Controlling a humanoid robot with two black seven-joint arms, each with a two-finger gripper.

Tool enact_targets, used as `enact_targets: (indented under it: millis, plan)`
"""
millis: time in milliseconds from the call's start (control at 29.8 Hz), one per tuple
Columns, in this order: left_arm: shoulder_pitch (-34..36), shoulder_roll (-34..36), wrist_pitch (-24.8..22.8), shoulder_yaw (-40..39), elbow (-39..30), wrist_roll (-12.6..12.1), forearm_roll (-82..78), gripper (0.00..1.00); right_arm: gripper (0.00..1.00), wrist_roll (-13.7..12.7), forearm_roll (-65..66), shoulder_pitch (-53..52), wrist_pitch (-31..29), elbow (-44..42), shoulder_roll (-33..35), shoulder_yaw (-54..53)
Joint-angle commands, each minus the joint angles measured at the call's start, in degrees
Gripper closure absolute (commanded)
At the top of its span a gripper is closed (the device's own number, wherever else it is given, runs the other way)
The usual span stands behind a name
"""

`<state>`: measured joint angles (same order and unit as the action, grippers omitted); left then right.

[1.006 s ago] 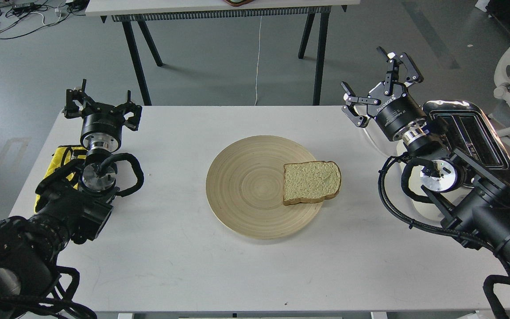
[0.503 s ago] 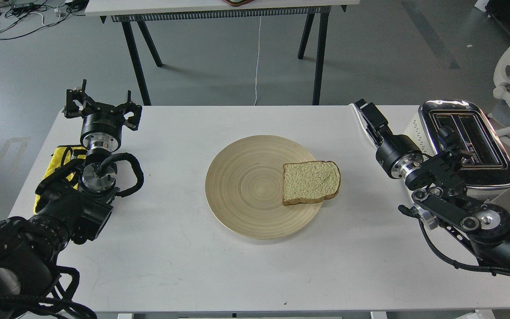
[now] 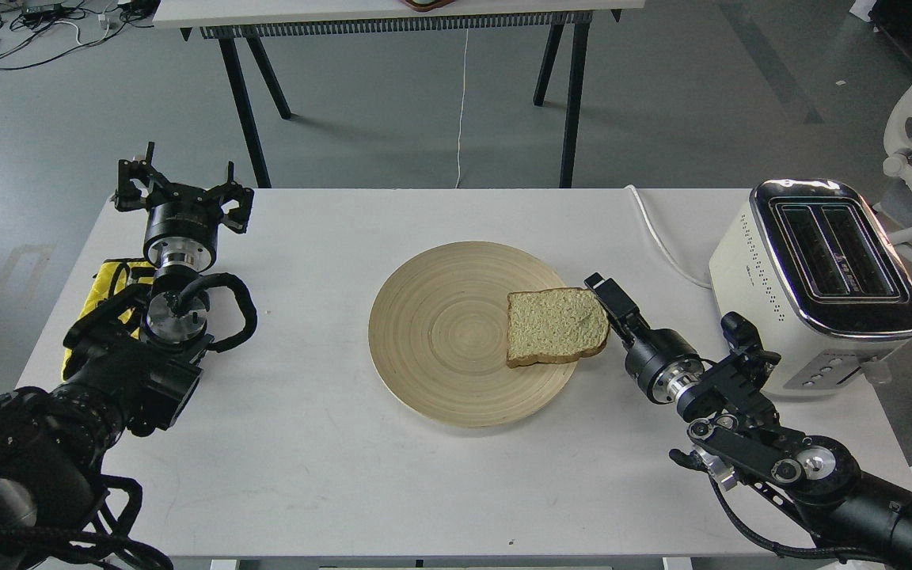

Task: Put bread in toaster with right arm
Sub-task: 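Lower the right gripper onto the bread slice edge and close it, then lift the bread slice off the plate and raise it above the toaster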

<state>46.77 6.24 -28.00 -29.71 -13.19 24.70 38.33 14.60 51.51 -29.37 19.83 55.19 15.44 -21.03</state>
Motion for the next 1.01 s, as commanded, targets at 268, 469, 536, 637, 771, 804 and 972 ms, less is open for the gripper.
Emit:
enact_targets:
  millis: [268, 469, 536, 637, 771, 804, 972]
  plan:
    - [0.0, 0.0, 0.0, 0.0, 0.0, 0.0, 0.0, 0.00, 0.54, 0.0, -0.2, 0.0, 1.9, 0.4, -0.3, 3.7]
    - [0.0, 0.0, 0.0, 0.0, 0.0, 0.0, 0.0, 0.00, 0.90, 0.0, -0.2, -0.2, 2.1, 0.4, -0.3, 3.2]
    - [0.0, 0.0, 0.0, 0.0, 0.0, 0.0, 0.0, 0.00, 0.97, 0.0, -0.4, -0.2, 2.8, 0.4, -0.2, 2.7]
    - [0.0, 0.0, 0.0, 0.0, 0.0, 0.0, 0.0, 0.00, 1.00, 0.0, -0.4, -0.3, 3.7, 1.1, 0.5, 2.6]
    - [0.1, 0.0, 0.0, 0.0, 0.0, 0.0, 0.0, 0.00, 1.00, 0.0, -0.5, -0.6, 3.5, 4.4, 2.8, -1.4]
    - [0.0, 0.0, 0.0, 0.0, 0.0, 0.0, 0.0, 0.00, 1.00, -0.1, -0.5, -0.8, 3.4, 5.4, 3.5, -2.9]
    - [0.1, 0.0, 0.0, 0.0, 0.0, 0.0, 0.0, 0.00, 1.00, -1.1, -0.6, -4.7, 2.8, 11.1, 9.4, -8.8]
